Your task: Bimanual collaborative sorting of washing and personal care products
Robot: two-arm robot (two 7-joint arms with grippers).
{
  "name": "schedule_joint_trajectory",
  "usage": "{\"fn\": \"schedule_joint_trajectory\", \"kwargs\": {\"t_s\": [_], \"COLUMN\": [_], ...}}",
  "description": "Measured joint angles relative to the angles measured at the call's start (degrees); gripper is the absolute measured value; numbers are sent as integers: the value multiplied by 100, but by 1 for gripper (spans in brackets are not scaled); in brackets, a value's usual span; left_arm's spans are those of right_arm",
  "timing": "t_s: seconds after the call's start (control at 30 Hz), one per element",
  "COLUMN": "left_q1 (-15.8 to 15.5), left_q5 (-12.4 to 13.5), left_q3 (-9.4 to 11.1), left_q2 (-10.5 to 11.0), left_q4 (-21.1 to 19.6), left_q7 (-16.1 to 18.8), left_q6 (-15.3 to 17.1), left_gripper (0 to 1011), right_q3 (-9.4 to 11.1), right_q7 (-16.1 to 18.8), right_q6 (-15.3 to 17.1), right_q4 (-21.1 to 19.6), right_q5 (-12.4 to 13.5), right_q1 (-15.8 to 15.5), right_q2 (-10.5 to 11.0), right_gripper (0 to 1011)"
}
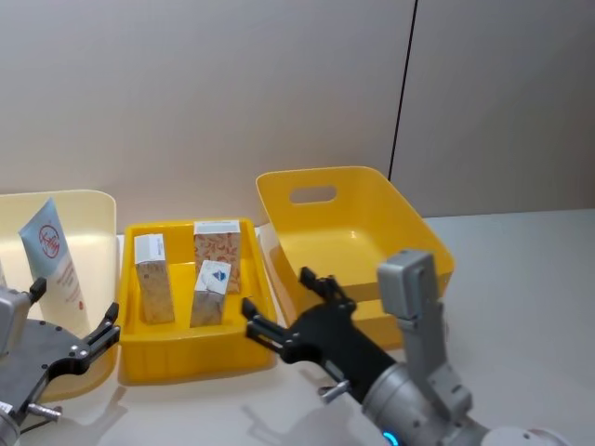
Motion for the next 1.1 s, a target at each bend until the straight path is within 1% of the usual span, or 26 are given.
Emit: {"fn": "schedule_joint_trajectory", "kwargs": {"t_s": [0.17, 0.2, 0.3, 0.37, 0.4, 0.5, 0.53, 0.6, 0.63, 0.7, 0.73, 0.83, 0.93, 1.1], "left_q1": [0, 0, 0, 0, 0, 0, 0, 0, 0, 0, 0, 0, 0, 0], "left_q5": [0, 0, 0, 0, 0, 0, 0, 0, 0, 1, 0, 0, 0, 0], "left_q3": [0, 0, 0, 0, 0, 0, 0, 0, 0, 0, 0, 0, 0, 0], "left_q2": [0, 0, 0, 0, 0, 0, 0, 0, 0, 0, 0, 0, 0, 0], "left_q4": [0, 0, 0, 0, 0, 0, 0, 0, 0, 0, 0, 0, 0, 0], "left_q7": [0, 0, 0, 0, 0, 0, 0, 0, 0, 0, 0, 0, 0, 0], "left_q6": [0, 0, 0, 0, 0, 0, 0, 0, 0, 0, 0, 0, 0, 0], "left_gripper": [1000, 1000, 1000, 1000, 1000, 999, 1000, 1000, 1000, 999, 1000, 1000, 1000, 999], "right_q3": [-140, -194, -255, -326, -370, -424, -453, -477, -505, -529, -551, -587, -632, -643], "right_q7": [141, 160, 162, 126, 68, -23, -107, -188, -286, -365, -472, -624, -866, -1103], "right_q6": [211, 286, 440, 608, 719, 916, 1031, 1140, 1265, 1348, 1452, 1574, 1712, 1835], "right_q4": [-4, -4, 4, 25, 47, 86, 115, 146, 185, 221, 258, 330, 443, 563], "right_q5": [53, 57, 56, 45, 30, 1, -22, -47, -83, -111, -156, -238, -396, -556], "right_q1": [135, 189, 266, 354, 420, 511, 569, 640, 695, 751, 811, 900, 1040, 1172], "right_q2": [-48, -78, -135, -224, -295, -406, -479, -556, -645, -721, -794, -901, -1038, -1145], "right_gripper": [1001, 1001, 1001, 1001, 1001, 1001, 1001, 1001, 1001, 1001, 1001, 1001, 1001, 1001]}}
